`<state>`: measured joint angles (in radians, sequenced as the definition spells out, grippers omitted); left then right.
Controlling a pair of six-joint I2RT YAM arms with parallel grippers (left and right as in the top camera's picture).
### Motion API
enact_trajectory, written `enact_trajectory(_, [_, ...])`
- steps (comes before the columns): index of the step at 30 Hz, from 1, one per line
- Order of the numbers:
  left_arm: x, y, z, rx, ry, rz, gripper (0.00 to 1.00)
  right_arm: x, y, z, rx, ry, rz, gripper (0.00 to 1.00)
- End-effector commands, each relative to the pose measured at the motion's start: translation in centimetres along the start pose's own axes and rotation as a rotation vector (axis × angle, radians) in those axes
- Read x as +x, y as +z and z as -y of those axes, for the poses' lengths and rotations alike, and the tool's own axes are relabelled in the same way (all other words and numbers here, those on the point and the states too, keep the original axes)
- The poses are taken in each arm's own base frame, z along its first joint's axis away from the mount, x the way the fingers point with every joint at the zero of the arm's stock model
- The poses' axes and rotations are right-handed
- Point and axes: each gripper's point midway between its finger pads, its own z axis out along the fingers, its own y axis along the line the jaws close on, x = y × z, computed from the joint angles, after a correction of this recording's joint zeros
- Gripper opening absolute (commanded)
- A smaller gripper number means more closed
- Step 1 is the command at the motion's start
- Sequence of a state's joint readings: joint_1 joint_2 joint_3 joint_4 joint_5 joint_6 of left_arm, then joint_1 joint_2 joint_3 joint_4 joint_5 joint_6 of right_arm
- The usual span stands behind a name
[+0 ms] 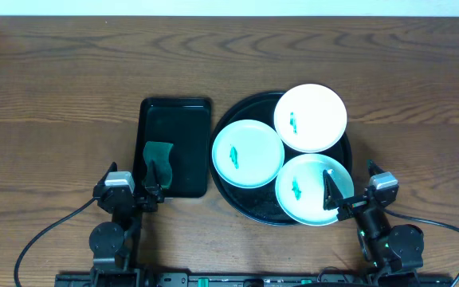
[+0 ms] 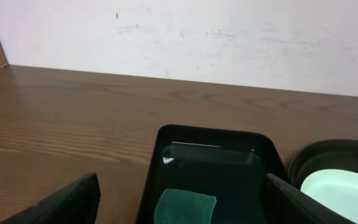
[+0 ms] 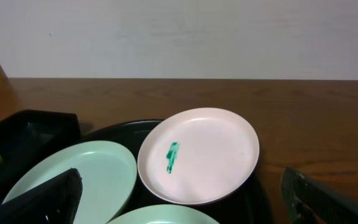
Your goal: Clean dirty plates on tray and stack at the side
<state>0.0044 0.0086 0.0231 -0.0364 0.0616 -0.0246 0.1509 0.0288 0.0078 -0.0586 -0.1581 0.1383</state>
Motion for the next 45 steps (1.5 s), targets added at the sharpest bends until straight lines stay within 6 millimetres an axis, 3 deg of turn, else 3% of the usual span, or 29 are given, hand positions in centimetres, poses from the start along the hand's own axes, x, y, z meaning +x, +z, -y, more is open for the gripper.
enact_trajectory(1, [1.7,0.1,0.2,0.016,0.013,-0.053,0.82,0.2,0.0,-0.4,-0.021,0.053,-0.01,0.99])
enact_trajectory(8, [1.7,0.1,0.2,0.017,0.013,-0.053,0.83,-1.5,-0.8,-1.1,-0.036,0.056,-0.032,0.99])
enact_trajectory(18, [1.3,0.2,0.1,0.007,0.013,-0.036,0.82,-7.8,-4.0,-1.5,0.034,0.066,-0.13,0.99])
enact_trajectory(23, [0.8,0.2,0.1,0.008,0.014,-0.014,0.82,-10.8,-4.5,-1.8,0.062,0.076,-0.211,0.99])
enact_trajectory(31, [-0.4,0.2,-0.6,-0.035,0.043,0.035,0.83,-13.3,-2.1,-1.7,0.084,0.033,-0.438,0.99])
enact_trajectory(40, [-4.7,-0.7,-0.2,-0.02,-0.06,0.156,0.83,-12.6,1.9,-1.2,0.107,0.073,-0.724,0.99])
enact_trajectory(45, [-8.6,-2.1,0.1,-0.02,-0.084,0.147,0.83,-11.7,4.2,-4.0,-0.07,0.155,-0.777,0.99])
